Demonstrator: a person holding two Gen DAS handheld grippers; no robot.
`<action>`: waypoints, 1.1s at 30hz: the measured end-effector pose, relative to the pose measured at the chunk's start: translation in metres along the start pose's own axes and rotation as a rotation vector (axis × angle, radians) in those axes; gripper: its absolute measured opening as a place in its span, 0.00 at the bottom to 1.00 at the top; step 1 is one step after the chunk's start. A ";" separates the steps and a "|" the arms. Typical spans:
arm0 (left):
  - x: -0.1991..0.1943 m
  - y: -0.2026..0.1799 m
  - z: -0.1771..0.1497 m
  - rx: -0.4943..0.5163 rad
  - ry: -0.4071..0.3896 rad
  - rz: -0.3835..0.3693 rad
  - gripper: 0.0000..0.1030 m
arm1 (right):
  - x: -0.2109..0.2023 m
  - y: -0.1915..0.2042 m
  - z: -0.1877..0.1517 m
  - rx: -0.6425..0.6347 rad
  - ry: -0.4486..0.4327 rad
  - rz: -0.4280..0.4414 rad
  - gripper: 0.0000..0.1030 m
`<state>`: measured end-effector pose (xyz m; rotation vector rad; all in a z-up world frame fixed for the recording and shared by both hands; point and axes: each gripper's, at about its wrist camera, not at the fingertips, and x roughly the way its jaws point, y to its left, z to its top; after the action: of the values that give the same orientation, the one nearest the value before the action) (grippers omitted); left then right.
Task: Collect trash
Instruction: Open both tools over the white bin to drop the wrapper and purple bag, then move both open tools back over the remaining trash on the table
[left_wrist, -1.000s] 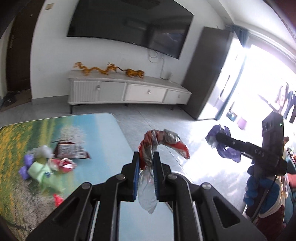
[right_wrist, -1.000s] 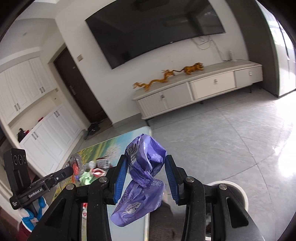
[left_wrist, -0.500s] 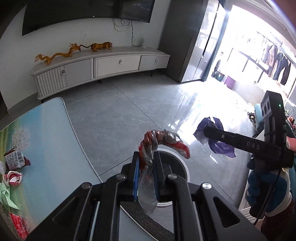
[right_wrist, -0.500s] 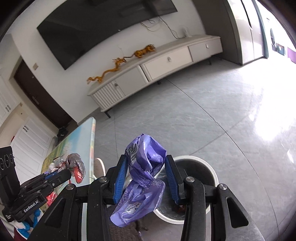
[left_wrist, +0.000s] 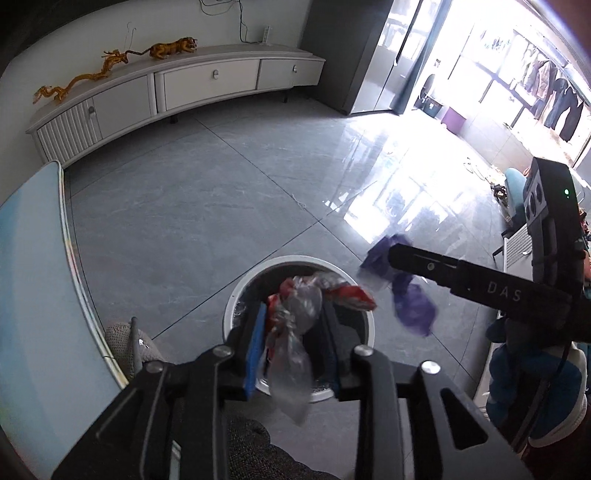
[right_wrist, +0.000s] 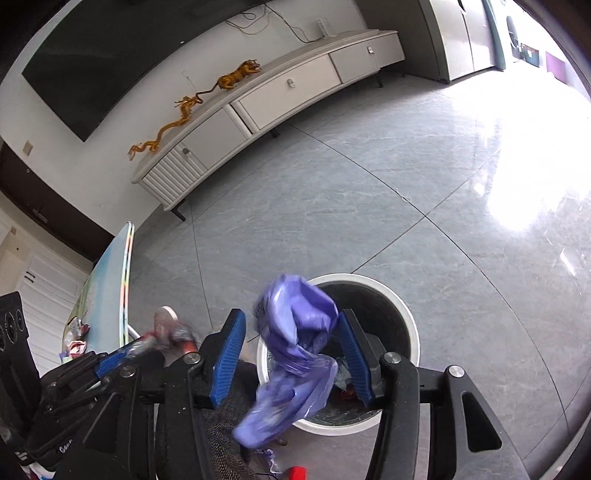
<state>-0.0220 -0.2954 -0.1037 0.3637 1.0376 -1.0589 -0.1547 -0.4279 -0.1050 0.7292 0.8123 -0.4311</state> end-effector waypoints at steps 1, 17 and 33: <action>0.003 0.000 0.000 -0.004 0.005 -0.006 0.40 | 0.001 -0.002 0.001 0.003 0.001 -0.003 0.52; -0.043 0.025 -0.003 -0.089 -0.090 0.042 0.42 | -0.014 0.018 0.006 -0.015 -0.040 0.034 0.55; -0.211 0.060 -0.062 -0.228 -0.409 0.328 0.53 | -0.079 0.113 -0.007 -0.233 -0.164 0.190 0.59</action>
<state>-0.0242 -0.1096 0.0288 0.1166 0.6912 -0.6731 -0.1395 -0.3404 0.0002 0.5401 0.6206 -0.2170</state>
